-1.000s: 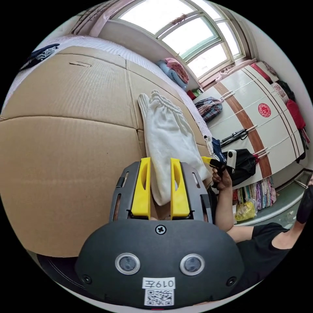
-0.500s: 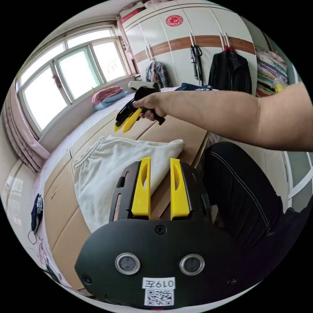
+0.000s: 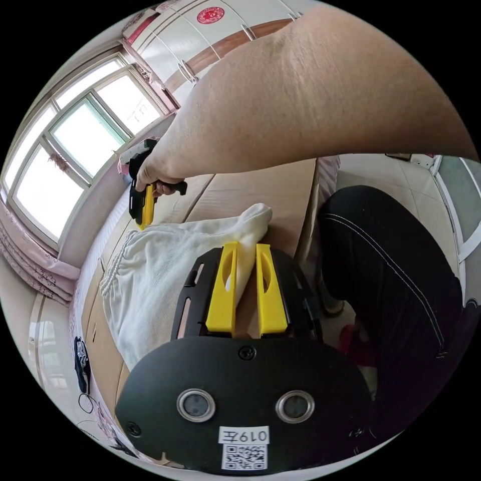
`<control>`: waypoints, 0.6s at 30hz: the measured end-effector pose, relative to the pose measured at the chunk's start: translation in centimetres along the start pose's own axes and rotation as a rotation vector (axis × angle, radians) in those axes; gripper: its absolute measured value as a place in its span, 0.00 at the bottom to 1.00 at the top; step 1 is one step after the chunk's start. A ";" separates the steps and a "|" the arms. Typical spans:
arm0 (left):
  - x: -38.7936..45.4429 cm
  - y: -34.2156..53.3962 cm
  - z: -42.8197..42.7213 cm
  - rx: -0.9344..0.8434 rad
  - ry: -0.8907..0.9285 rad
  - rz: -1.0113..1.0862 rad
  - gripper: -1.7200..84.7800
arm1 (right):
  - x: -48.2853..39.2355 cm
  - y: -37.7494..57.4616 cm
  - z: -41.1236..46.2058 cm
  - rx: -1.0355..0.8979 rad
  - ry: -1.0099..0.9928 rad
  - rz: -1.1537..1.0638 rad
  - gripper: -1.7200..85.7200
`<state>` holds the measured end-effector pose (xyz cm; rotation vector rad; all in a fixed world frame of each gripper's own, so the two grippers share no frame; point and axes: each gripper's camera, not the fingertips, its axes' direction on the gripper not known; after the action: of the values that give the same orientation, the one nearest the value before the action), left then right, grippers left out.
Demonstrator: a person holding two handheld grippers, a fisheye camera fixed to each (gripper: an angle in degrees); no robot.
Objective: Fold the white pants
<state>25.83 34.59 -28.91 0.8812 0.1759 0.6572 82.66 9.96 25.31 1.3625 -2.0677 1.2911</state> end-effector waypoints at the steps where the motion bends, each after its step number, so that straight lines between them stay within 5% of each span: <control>1: 0.0 -0.1 -0.1 0.002 0.005 -0.001 0.05 | 0.8 0.3 -0.4 0.009 -0.007 0.008 0.06; 9: -4.4 1.6 -2.8 0.051 0.194 0.088 0.03 | 8.6 9.3 -6.7 0.191 -0.021 0.167 0.05; 18: -15.9 9.8 -5.5 0.050 0.424 0.223 0.03 | 10.7 31.3 -8.1 0.460 -0.070 0.345 0.04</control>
<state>6.58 33.15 -26.83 0.8065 0.4802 1.0493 49.16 14.73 21.41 1.2662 -2.2105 1.9890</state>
